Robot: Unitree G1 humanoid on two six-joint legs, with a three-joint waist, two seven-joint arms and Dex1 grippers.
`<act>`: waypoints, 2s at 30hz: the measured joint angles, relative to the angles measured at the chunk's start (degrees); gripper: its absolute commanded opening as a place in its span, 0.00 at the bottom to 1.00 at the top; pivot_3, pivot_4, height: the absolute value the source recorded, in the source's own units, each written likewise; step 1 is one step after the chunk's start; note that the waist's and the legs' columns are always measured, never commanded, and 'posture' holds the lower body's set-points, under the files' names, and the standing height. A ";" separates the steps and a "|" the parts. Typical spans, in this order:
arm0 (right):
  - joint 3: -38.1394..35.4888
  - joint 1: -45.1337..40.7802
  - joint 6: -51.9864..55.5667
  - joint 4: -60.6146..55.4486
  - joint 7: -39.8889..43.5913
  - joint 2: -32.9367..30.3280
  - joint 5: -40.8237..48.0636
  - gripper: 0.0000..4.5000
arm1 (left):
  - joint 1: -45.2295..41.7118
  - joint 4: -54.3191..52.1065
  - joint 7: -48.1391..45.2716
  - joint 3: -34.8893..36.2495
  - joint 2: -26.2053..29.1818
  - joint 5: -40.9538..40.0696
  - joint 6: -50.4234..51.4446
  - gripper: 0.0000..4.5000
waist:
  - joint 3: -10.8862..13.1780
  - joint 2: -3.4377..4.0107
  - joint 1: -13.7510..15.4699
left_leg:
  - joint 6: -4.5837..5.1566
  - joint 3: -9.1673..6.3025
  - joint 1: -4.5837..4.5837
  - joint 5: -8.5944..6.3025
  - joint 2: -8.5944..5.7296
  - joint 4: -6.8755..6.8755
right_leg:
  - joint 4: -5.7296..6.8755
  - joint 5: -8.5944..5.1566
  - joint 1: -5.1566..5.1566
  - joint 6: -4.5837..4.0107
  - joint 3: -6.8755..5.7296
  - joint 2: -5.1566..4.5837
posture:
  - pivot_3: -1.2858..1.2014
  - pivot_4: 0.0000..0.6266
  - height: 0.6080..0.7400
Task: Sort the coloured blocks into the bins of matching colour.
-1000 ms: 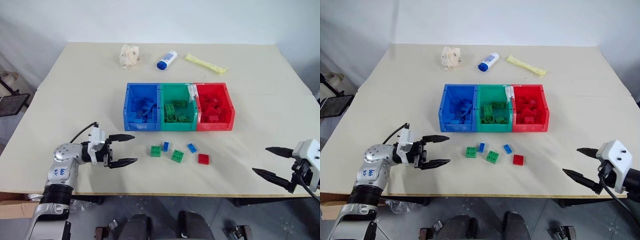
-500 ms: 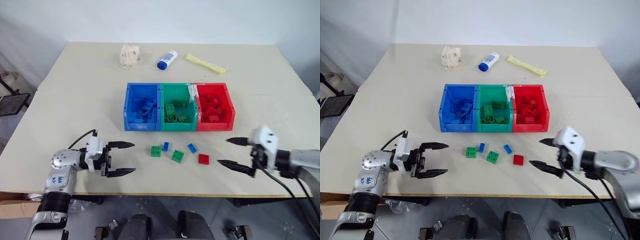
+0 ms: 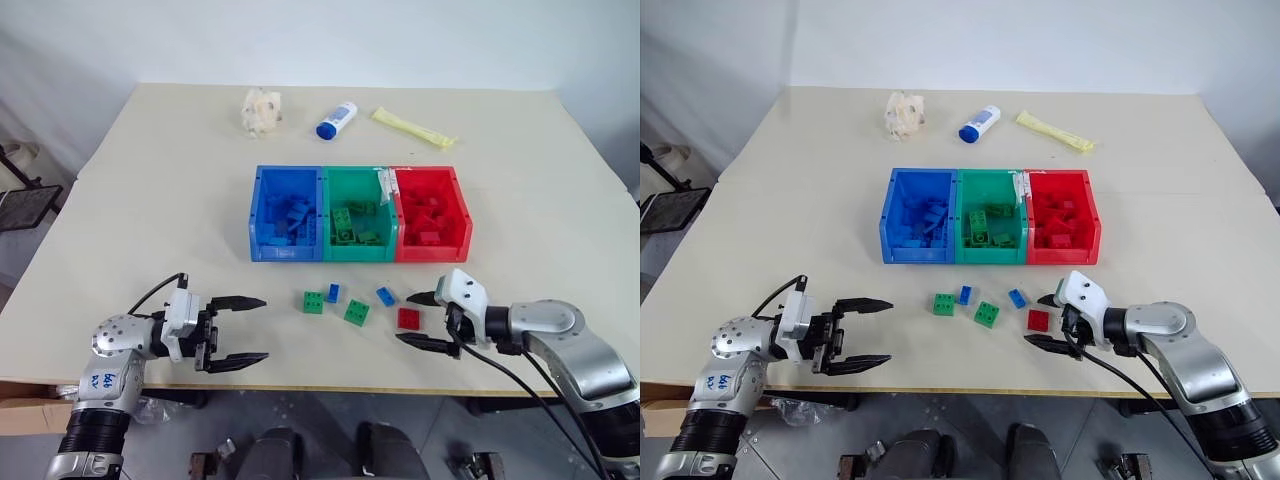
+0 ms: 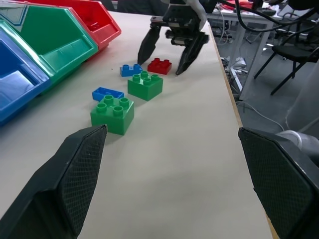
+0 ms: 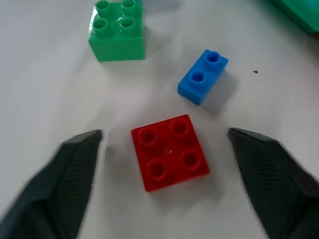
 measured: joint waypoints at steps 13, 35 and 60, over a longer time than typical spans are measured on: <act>-4.33 1.46 2.08 -3.96 -2.61 0.91 2.21 0.32 | -3.96 3.08 0.16 -1.00 -1.33 0.16 -1.37 1.00 | 0.00 0.00 0.14 | 0.00 0.02 -0.03 0.00 -0.01 0.01 | 0.07 0.00 0.01 0.00 -0.02 0.02 | 0.52 0.24 1.00; -8.67 -25.04 -6.31 21.25 -11.35 4.86 -3.23 1.00 | -11.54 12.17 -1.28 -3.14 -4.63 1.42 -5.65 1.00 | 0.00 0.00 -1.25 | 0.03 0.07 -0.15 0.00 -0.02 0.10 | 0.34 0.01 -0.10 0.01 -0.38 0.12 | 0.52 0.24 1.00; -31.81 18.36 -4.91 -1.36 11.82 -11.66 7.43 1.00 | -14.68 21.24 -5.22 -2.59 -3.25 2.42 -10.52 1.00 | 0.04 -0.05 0.15 | 0.08 0.12 -0.02 -0.03 0.05 0.09 | 0.11 0.02 0.08 0.04 -0.16 0.05 | 0.52 0.24 1.00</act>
